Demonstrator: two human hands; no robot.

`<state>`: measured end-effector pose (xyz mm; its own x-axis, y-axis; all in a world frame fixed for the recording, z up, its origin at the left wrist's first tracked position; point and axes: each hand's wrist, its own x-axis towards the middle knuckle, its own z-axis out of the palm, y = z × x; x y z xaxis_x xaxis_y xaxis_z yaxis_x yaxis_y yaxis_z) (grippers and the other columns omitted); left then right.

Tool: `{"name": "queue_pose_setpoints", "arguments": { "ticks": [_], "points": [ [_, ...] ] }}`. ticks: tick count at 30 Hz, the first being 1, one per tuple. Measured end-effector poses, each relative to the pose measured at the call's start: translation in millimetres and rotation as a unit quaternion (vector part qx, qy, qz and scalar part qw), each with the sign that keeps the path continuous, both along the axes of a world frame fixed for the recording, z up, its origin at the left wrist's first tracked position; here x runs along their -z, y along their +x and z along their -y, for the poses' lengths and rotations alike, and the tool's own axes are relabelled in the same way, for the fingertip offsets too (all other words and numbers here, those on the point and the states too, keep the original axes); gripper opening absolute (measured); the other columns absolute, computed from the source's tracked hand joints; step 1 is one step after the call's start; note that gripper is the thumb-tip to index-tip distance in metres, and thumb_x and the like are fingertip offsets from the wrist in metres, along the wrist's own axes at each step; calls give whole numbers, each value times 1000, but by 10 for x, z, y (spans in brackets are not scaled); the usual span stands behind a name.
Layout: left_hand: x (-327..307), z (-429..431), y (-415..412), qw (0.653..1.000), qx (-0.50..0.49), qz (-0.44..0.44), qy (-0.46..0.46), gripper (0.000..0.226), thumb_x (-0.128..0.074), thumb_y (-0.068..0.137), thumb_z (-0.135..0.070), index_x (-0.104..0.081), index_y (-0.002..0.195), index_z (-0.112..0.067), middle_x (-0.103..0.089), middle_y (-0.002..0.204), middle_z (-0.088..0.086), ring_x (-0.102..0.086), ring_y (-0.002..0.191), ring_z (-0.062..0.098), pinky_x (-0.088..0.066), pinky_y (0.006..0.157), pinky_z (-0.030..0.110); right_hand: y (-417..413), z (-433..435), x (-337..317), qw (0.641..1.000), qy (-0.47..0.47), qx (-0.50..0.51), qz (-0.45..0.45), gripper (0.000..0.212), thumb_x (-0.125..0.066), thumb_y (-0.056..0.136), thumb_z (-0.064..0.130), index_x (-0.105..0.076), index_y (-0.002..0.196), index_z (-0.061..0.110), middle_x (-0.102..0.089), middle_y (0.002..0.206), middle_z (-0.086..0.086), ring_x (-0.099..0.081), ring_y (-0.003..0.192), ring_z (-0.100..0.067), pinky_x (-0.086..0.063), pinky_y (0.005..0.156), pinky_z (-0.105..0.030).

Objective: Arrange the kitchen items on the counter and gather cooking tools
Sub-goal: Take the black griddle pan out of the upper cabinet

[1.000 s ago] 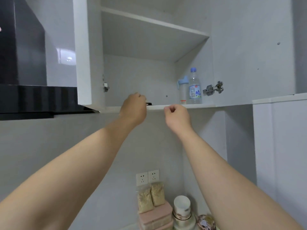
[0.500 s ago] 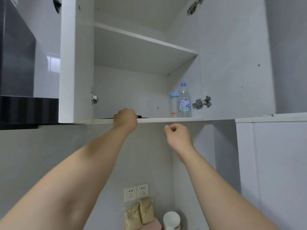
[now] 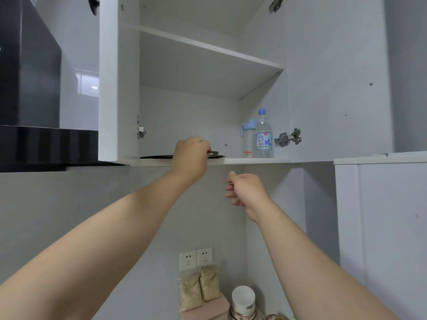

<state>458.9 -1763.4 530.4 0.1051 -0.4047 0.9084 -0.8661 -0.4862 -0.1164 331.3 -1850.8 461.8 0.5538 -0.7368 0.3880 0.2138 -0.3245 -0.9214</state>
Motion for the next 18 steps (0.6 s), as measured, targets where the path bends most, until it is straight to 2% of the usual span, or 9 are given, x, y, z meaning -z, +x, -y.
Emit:
{"name": "queue_pose_setpoints", "arguments": {
  "ticks": [2,4,6,8,10,14,16,18],
  "points": [
    [4,-92,-74,999,35,20,-16,13,-60,91,-11,-74,91,-11,-64,86,9,-60,83,34,-41,67,35,5,-54,-30,996,70,-48,20,27,-49,103,32,-58,87,13,-63,83,-8,-60,64,-19,-46,57,-28],
    [24,-190,-151,998,54,27,-22,14,-61,92,-16,-74,92,-10,-63,86,9,-61,82,34,-44,64,38,10,-96,-63,985,141,-93,44,33,-49,102,40,-59,95,9,-67,93,-12,-67,73,-23,-52,64,-31],
    [33,-282,-227,997,61,33,-23,16,-60,95,-20,-73,96,-12,-62,91,5,-61,85,31,-42,62,36,18,-128,-99,966,204,-144,73,44,-48,101,47,-56,108,5,-68,102,-16,-69,85,-29,-56,78,-36],
    [48,-371,-273,996,71,48,-30,15,-61,95,-23,-74,99,-16,-63,93,3,-62,85,30,-38,60,32,26,-155,-148,945,250,-185,101,52,-48,100,51,-54,114,2,-66,111,-22,-68,97,-35,-54,94,-42],
    [98,-465,-307,993,84,78,-26,12,-65,93,-23,-75,98,-19,-65,93,0,-65,82,29,-34,59,29,46,-165,-192,930,277,-207,125,57,-49,99,52,-53,117,-2,-65,114,-25,-67,98,-38,-52,99,-45],
    [338,-658,-318,983,121,138,13,10,-66,90,-24,-75,93,-20,-66,96,-6,-65,69,26,-41,51,27,117,-232,-256,911,308,-227,155,53,-52,99,47,-54,118,-3,-67,105,-24,-69,89,-35,-55,90,-44],
    [465,-723,-321,980,133,149,23,15,-60,93,-29,-73,92,-21,-66,100,-8,-64,69,22,-46,46,30,153,-270,-258,901,322,-236,170,37,-53,101,36,-57,111,2,-67,99,-20,-68,86,-32,-56,84,-43],
    [559,-794,-305,978,140,151,35,19,-57,93,-32,-74,91,-22,-67,101,-9,-63,69,18,-47,45,31,206,-317,-224,900,330,-230,167,17,-53,102,22,-57,106,6,-66,96,-17,-66,80,-30,-57,71,-40]
  ]
}}
